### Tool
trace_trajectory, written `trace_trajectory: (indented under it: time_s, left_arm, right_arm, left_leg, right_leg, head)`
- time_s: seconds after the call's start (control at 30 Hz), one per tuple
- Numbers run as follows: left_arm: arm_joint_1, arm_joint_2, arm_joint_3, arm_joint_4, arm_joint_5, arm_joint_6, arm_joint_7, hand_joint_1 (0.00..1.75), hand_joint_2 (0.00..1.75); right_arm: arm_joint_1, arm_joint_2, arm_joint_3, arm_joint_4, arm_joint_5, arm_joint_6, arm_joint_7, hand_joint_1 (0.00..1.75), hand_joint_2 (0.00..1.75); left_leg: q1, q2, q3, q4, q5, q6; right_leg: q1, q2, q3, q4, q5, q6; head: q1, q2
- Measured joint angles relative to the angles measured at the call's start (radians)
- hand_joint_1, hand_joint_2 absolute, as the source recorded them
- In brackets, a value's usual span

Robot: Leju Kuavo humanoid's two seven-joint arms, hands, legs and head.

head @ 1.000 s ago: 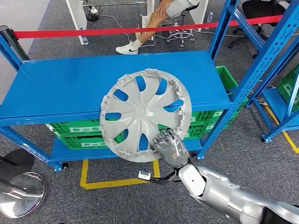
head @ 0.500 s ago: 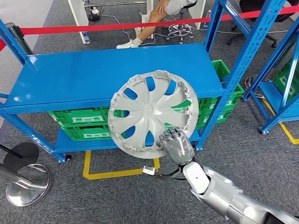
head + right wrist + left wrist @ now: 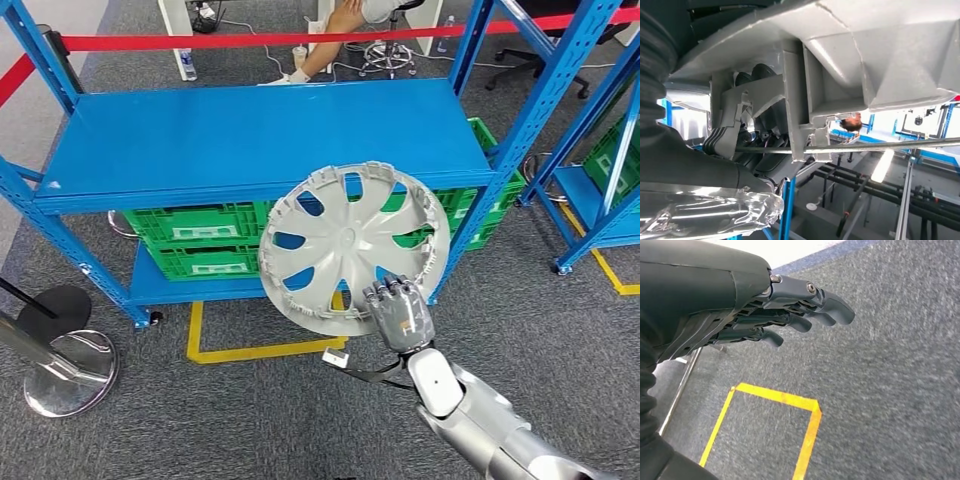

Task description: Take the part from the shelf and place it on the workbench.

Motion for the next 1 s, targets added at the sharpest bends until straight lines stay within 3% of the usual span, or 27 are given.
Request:
trace_trajectory:
  time_s: [0.03, 0.1, 0.17, 0.23, 0.27, 0.3, 0.37, 0.4, 0.43, 0.47, 0.5, 0.57, 0.63, 0.73, 0.77, 0.8, 0.87, 0.9, 0.93, 0.97, 1.0]
  left_arm:
    - [0.000, -0.001, 0.000, 0.000, 0.000, 0.000, 0.000, 0.00, 1.75]
    - [0.000, -0.003, 0.000, 0.000, 0.000, 0.000, 0.000, 0.00, 1.75]
    - [0.001, -0.005, 0.000, 0.000, 0.000, 0.001, 0.000, 0.00, 1.75]
    - [0.002, -0.005, 0.000, 0.000, 0.000, 0.003, 0.001, 0.00, 1.75]
    - [0.003, -0.005, 0.000, 0.000, -0.001, 0.005, 0.001, 0.00, 1.75]
    - [0.003, -0.004, 0.000, 0.000, -0.001, 0.006, 0.002, 0.00, 1.75]
    - [0.004, -0.004, 0.000, 0.000, -0.004, 0.008, 0.003, 0.00, 1.75]
    - [0.004, -0.004, 0.000, 0.000, -0.005, 0.008, 0.004, 0.00, 1.75]
    - [0.004, -0.004, 0.000, 0.000, -0.006, 0.008, 0.004, 0.00, 1.75]
    - [0.004, -0.004, 0.000, 0.000, -0.007, 0.008, 0.004, 0.00, 1.75]
    - [0.003, -0.004, 0.000, 0.000, -0.008, 0.009, 0.004, 0.00, 1.75]
    - [0.001, -0.005, 0.000, 0.000, -0.009, 0.009, 0.004, 0.00, 1.75]
    - [-0.002, -0.005, 0.000, 0.000, -0.010, 0.009, 0.004, 0.00, 1.75]
    - [-0.001, -0.005, 0.000, 0.000, -0.010, 0.010, 0.005, 0.00, 1.75]
    - [0.000, -0.004, 0.000, 0.000, -0.010, 0.011, 0.005, 0.00, 1.75]
    - [0.000, -0.003, 0.000, 0.000, -0.010, 0.012, 0.005, 0.00, 1.75]
    - [-0.001, -0.002, 0.000, 0.000, -0.011, 0.014, 0.005, 0.00, 1.75]
    - [-0.002, -0.002, 0.000, 0.000, -0.011, 0.014, 0.005, 0.00, 1.75]
    - [-0.002, -0.002, 0.000, 0.000, -0.011, 0.014, 0.005, 0.00, 1.75]
    - [-0.002, -0.003, 0.000, 0.000, -0.011, 0.014, 0.005, 0.00, 1.75]
    - [-0.002, -0.003, 0.000, 0.000, -0.011, 0.014, 0.005, 0.00, 1.75]
  right_arm:
    - [0.001, 0.000, -0.005, 0.000, 0.000, 0.000, -0.002, 1.75, 1.75]
    - [0.002, 0.000, -0.019, 0.000, 0.000, 0.000, -0.009, 1.75, 1.75]
    - [0.006, 0.000, -0.034, 0.001, 0.000, -0.001, -0.014, 1.75, 1.75]
    - [0.015, 0.000, -0.048, 0.002, 0.000, -0.001, -0.017, 1.75, 1.75]
    - [0.020, 0.000, -0.054, 0.002, 0.000, -0.001, -0.018, 1.75, 1.75]
    - [0.025, 0.000, -0.062, 0.002, 0.000, 0.000, -0.020, 1.75, 1.75]
    - [0.036, 0.000, -0.077, 0.001, 0.000, 0.000, -0.025, 1.75, 1.75]
    - [0.041, -0.001, -0.084, 0.001, 0.000, 0.000, -0.029, 1.75, 1.75]
    - [0.045, -0.001, -0.092, 0.001, 0.000, 0.000, -0.033, 1.75, 1.75]
    - [0.049, -0.001, -0.099, 0.001, 0.000, 0.000, -0.036, 1.75, 1.75]
    - [0.052, -0.002, -0.105, 0.001, 0.000, 0.000, -0.038, 1.75, 1.75]
    - [0.056, -0.003, -0.118, 0.001, 0.000, 0.000, -0.039, 1.75, 1.75]
    - [0.057, -0.005, -0.129, 0.001, 0.000, -0.001, -0.035, 1.75, 1.75]
    - [0.065, -0.010, -0.134, 0.001, 0.000, -0.001, -0.033, 1.75, 1.75]
    - [0.069, -0.013, -0.135, 0.001, 0.000, -0.001, -0.036, 1.75, 1.75]
    - [0.073, -0.015, -0.136, 0.001, 0.000, -0.001, -0.039, 1.75, 1.75]
    - [0.077, -0.016, -0.138, 0.001, 0.001, -0.001, -0.044, 1.75, 1.75]
    - [0.078, -0.017, -0.139, 0.001, 0.001, -0.001, -0.045, 1.75, 1.75]
    - [0.078, -0.017, -0.140, 0.001, 0.001, -0.001, -0.045, 1.75, 1.75]
    - [0.078, -0.017, -0.141, 0.001, 0.001, -0.001, -0.045, 1.75, 1.75]
    - [0.078, -0.018, -0.142, 0.001, 0.001, -0.001, -0.045, 1.75, 1.75]
  left_leg:
    - [-0.002, 0.000, -0.008, 0.000, 0.008, -0.001]
    - [-0.005, 0.000, -0.021, 0.001, 0.024, -0.006]
    - [-0.004, 0.001, -0.031, -0.002, 0.044, -0.016]
    - [-0.002, 0.001, -0.040, -0.006, 0.049, -0.028]
    - [-0.001, 0.001, -0.047, 0.008, 0.026, -0.034]
    - [0.000, 0.000, -0.060, 0.043, -0.014, -0.040]
    - [0.009, 0.000, -0.097, 0.176, -0.112, -0.052]
    - [0.014, 0.000, -0.111, 0.241, -0.141, -0.057]
    - [0.019, 0.000, -0.113, 0.283, -0.151, -0.063]
    - [0.025, 0.000, -0.098, 0.289, -0.141, -0.068]
    - [0.030, 0.000, -0.064, 0.255, -0.119, -0.072]
    - [0.038, -0.001, 0.034, 0.124, -0.081, -0.077]
    - [0.036, -0.004, 0.093, 0.028, -0.076, -0.071]
    - [0.028, -0.003, 0.081, 0.007, -0.067, -0.046]
    - [0.027, -0.001, 0.071, 0.005, -0.057, -0.035]
    - [0.026, 0.002, 0.060, 0.002, -0.046, -0.024]
    - [0.022, 0.003, 0.032, 0.002, -0.023, -0.012]
    - [0.019, 0.003, 0.017, 0.002, -0.011, -0.010]
    - [0.016, 0.003, 0.002, 0.003, 0.001, -0.010]
    - [0.014, 0.003, -0.013, 0.003, 0.013, -0.010]
    - [0.013, 0.003, -0.027, 0.004, 0.025, -0.011]
  right_leg:
    - [0.004, 0.000, 0.051, -0.069, 0.024, -0.008]
    - [0.011, -0.001, 0.149, -0.217, 0.031, -0.020]
    - [0.017, 0.000, 0.183, -0.282, 0.024, -0.022]
    - [0.016, -0.002, 0.170, -0.295, 0.044, -0.028]
    - [0.013, -0.003, 0.163, -0.300, 0.058, -0.036]
    - [0.010, -0.005, 0.155, -0.304, 0.070, -0.043]
    - [0.009, -0.008, 0.135, -0.301, 0.091, -0.050]
    - [0.008, -0.008, 0.123, -0.299, 0.099, -0.050]
    - [0.008, -0.009, 0.110, -0.295, 0.106, -0.048]
    - [0.006, -0.009, 0.098, -0.291, 0.113, -0.045]
    - [0.005, -0.009, 0.086, -0.285, 0.117, -0.040]
    - [0.002, -0.008, 0.062, -0.267, 0.125, -0.030]
    - [0.001, -0.007, 0.040, -0.252, 0.135, -0.015]
    - [-0.007, -0.005, 0.015, -0.246, 0.150, 0.011]
    - [-0.010, -0.004, 0.004, -0.234, 0.132, 0.015]
    - [-0.012, -0.003, -0.011, -0.204, 0.095, 0.018]
    - [-0.012, -0.001, -0.044, -0.085, -0.007, 0.019]
    - [-0.011, -0.001, -0.055, -0.018, -0.042, 0.019]
    - [-0.010, 0.000, -0.056, 0.032, -0.053, 0.018]
    - [-0.009, 0.000, -0.044, 0.052, -0.038, 0.016]
    - [-0.009, 0.000, -0.015, 0.039, -0.007, 0.014]
  head:
    - [0.000, 0.000]
    - [-0.001, 0.000]
    - [-0.001, 0.000]
    - [-0.001, 0.000]
    - [-0.002, 0.000]
    - [-0.005, 0.000]
    - [-0.011, 0.000]
    - [-0.012, 0.000]
    - [-0.013, 0.000]
    - [-0.013, 0.000]
    - [-0.013, 0.000]
    - [-0.013, 0.000]
    - [-0.013, 0.000]
    - [-0.013, 0.000]
    - [-0.012, 0.000]
    - [-0.010, 0.000]
    - [-0.008, 0.000]
    - [-0.008, 0.000]
    - [-0.008, 0.000]
    - [-0.008, 0.000]
    - [-0.008, 0.000]
